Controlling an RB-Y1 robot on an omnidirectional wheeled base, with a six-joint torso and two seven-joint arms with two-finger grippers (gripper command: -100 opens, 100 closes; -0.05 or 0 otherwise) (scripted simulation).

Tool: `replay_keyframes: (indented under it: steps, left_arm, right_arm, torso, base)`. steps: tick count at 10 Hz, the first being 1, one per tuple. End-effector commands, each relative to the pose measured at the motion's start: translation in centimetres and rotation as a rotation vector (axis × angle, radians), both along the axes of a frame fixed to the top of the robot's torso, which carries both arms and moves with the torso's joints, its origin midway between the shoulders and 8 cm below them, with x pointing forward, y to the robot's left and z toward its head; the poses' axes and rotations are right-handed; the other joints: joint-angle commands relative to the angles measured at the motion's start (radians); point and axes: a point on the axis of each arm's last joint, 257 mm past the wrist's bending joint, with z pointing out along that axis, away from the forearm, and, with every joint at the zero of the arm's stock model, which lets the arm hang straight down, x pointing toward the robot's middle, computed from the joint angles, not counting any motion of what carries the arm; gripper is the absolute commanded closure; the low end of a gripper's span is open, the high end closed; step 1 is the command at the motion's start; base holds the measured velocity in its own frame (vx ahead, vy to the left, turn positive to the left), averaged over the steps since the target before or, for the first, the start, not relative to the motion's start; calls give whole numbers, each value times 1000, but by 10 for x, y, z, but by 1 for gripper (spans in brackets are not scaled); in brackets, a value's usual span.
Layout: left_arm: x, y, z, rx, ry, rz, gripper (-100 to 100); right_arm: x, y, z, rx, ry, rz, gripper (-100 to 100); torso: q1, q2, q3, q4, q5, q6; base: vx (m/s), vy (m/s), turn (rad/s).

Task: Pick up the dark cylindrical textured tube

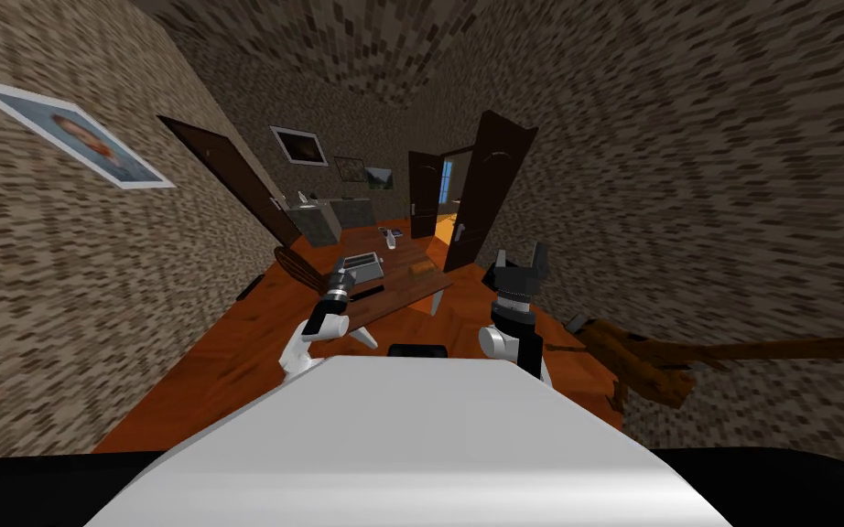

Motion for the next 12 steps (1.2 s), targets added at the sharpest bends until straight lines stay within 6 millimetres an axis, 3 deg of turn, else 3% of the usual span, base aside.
replay_keyframes:
  steps: [1, 5, 12]
  left_arm:
    - [4, 4, -14, -16, 42, 7, -100]
    - [21, 32, -66, -83, 197, 51, -100]
    - [26, 64, -129, -164, 390, 117, -100]
  right_arm:
    - [0, 0, 0, 0, 0, 0, 0]
    - [0, 0, 0, 0, 0, 0, 0]
    - [0, 0, 0, 0, 0, 0, 0]
  torso:
    - [0, 0, 0, 0, 0, 0]
    - [0, 0, 0, 0, 0, -1]
    - [1, 0, 0, 0, 0, 0]
  base:
    - [6, -30, -76]
    - [8, -37, -116]
    - [10, -25, -72]
